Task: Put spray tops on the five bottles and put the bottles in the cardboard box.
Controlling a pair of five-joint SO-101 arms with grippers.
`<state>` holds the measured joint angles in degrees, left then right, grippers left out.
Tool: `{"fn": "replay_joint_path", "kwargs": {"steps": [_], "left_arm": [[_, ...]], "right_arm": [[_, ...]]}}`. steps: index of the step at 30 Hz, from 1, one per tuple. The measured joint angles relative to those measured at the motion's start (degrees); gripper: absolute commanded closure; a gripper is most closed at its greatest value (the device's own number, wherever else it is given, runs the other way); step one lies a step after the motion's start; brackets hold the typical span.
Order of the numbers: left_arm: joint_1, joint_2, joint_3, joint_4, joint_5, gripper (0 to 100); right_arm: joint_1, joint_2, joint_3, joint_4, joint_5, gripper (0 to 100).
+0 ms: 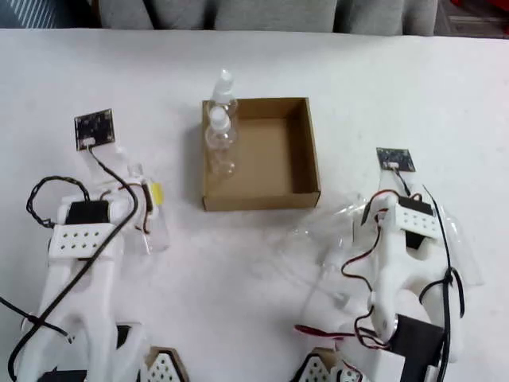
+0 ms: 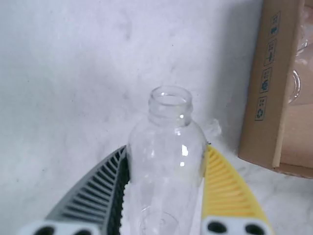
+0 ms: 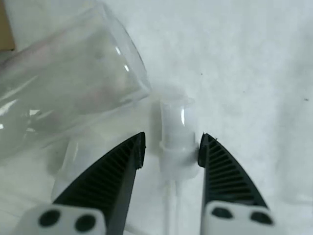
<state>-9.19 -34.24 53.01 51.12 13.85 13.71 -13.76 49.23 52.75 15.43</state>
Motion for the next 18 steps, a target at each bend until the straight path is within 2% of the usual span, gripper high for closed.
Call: {"fn": "replay_joint_path", "kwargs": {"steps": [10, 15, 18], "left_arm": [[0.0, 0.0, 0.0, 0.0, 0.0, 97], [0.0, 0.0, 0.0, 0.0, 0.0, 97], [0.0, 0.0, 0.0, 0.0, 0.0, 97]], "right_arm": [[0.4, 2.5, 0.0, 0.0, 2.9, 84.9], [1.3, 2.9, 0.0, 0.0, 2.9, 98.2], [1.2, 2.9, 0.0, 0.0, 2.9, 97.1]]}}
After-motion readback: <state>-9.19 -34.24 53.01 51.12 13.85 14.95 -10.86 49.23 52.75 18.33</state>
